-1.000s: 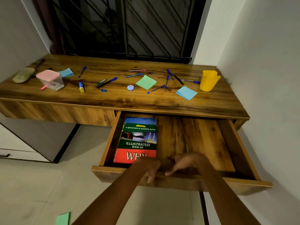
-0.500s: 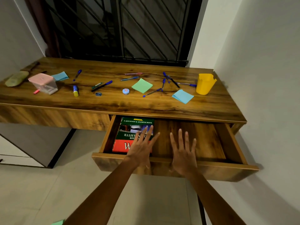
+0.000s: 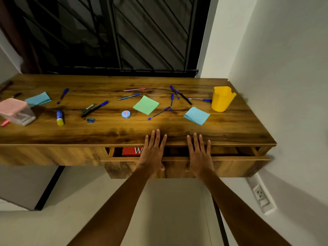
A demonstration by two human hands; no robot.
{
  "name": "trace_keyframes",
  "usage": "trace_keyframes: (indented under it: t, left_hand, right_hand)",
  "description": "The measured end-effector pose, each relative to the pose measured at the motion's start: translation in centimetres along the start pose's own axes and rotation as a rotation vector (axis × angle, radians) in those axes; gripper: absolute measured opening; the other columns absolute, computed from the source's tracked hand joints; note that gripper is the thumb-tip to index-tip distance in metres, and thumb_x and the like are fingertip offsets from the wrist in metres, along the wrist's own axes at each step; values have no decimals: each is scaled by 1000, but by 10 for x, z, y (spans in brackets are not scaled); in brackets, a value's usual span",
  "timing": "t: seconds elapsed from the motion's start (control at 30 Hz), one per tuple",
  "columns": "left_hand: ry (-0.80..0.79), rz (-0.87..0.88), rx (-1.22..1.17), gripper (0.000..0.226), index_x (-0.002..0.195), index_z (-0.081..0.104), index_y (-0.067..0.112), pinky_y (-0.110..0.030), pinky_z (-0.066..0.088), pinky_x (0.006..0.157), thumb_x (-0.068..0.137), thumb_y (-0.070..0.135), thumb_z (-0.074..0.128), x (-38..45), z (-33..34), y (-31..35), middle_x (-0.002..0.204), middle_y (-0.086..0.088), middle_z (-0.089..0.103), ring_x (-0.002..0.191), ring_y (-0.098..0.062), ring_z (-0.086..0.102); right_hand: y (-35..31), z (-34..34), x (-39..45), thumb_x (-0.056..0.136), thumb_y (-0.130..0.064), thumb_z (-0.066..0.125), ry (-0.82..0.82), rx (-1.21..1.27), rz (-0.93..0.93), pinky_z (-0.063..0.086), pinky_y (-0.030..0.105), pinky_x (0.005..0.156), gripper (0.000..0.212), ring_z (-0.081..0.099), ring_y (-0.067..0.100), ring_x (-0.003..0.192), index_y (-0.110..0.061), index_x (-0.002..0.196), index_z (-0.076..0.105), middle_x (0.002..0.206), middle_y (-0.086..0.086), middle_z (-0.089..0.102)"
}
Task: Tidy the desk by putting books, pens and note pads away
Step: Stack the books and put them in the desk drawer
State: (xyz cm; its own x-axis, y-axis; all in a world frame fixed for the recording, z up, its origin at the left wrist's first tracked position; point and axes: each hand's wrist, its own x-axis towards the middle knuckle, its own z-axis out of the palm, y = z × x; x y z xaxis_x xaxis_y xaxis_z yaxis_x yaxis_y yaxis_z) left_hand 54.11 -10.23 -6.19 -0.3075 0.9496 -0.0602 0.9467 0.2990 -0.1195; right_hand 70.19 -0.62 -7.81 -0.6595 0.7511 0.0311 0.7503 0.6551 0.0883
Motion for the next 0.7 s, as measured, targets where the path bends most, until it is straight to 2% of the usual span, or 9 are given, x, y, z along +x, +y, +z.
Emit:
trace_keyframes:
  t: [0.07, 0.13, 0.23, 0.33, 0.43, 0.53, 0.6, 0.63, 0.7]
  left_hand:
    - [-6, 35, -7, 115, 150, -10, 14, -50, 0, 119, 75, 55, 68, 11, 3, -5, 158, -15, -11, 146, -34, -10]
    - [27, 55, -2, 103, 151, -2, 17, -47, 2, 119, 80, 52, 63, 18, 5, -10, 160, -11, -1, 147, -31, -3]
    - [77, 63, 13, 90, 151, 8, 20, -46, 9, 118, 84, 48, 61, 22, 8, -14, 159, -9, 12, 147, -30, 7]
    - [123, 102, 23, 80, 147, 28, 19, -48, 25, 113, 81, 43, 67, 28, 9, -17, 151, -13, 33, 140, -34, 29]
    - [227, 170, 52, 79, 115, 66, 17, -45, 54, 86, 45, 44, 90, 36, 14, -23, 113, -13, 68, 105, -33, 65]
    - [318, 228, 31, 73, 106, 70, 17, -43, 57, 78, 41, 45, 90, 41, 23, -28, 105, -12, 71, 97, -32, 69]
    - [348, 248, 36, 71, 105, 71, 17, -42, 57, 77, 43, 47, 89, 43, 27, -31, 105, -12, 71, 97, -32, 69]
    - [350, 257, 43, 70, 105, 71, 16, -42, 57, 77, 45, 48, 88, 43, 26, -32, 105, -12, 71, 97, -32, 69]
    - [347, 266, 68, 67, 105, 70, 17, -42, 56, 79, 50, 52, 85, 44, 24, -33, 105, -12, 71, 97, -31, 68]
  right_hand:
    - [3, 4, 11, 55, -52, 82, 34, -28, -12, 10, 55, 116, 128, 15, 34, 146, -8, 151, 10, 157, 16, 18]
    - [8, 11, 19, 45, -53, 86, 80, -49, -15, 29, 52, 111, 119, 38, 33, 137, -5, 143, 37, 147, 15, 41]
    - [11, 18, 24, 43, -50, 88, 155, -49, -25, 40, 50, 103, 105, 53, 32, 125, -5, 131, 54, 134, 14, 56]
    - [8, 21, 31, 42, -45, 91, 237, -47, 2, 48, 51, 93, 91, 61, 32, 114, -5, 119, 64, 123, 13, 65]
    - [8, 25, 38, 43, -43, 91, 330, -62, 5, 54, 50, 83, 79, 67, 33, 104, -6, 109, 70, 114, 12, 69]
    - [15, 34, 42, 54, -45, 85, 413, -84, -42, 54, 50, 80, 67, 68, 33, 100, -6, 107, 71, 112, 12, 70]
    - [17, 38, 43, 71, -48, 68, 464, -103, -68, 54, 49, 82, 56, 67, 33, 101, -7, 109, 70, 114, 12, 69]
    - [18, 38, 43, 72, -49, 66, 458, -108, -68, 54, 49, 83, 57, 67, 33, 101, -7, 110, 69, 115, 11, 69]
    - [15, 36, 43, 62, -49, 80, 421, -91, -47, 54, 49, 83, 64, 67, 32, 101, -8, 110, 70, 115, 10, 69]
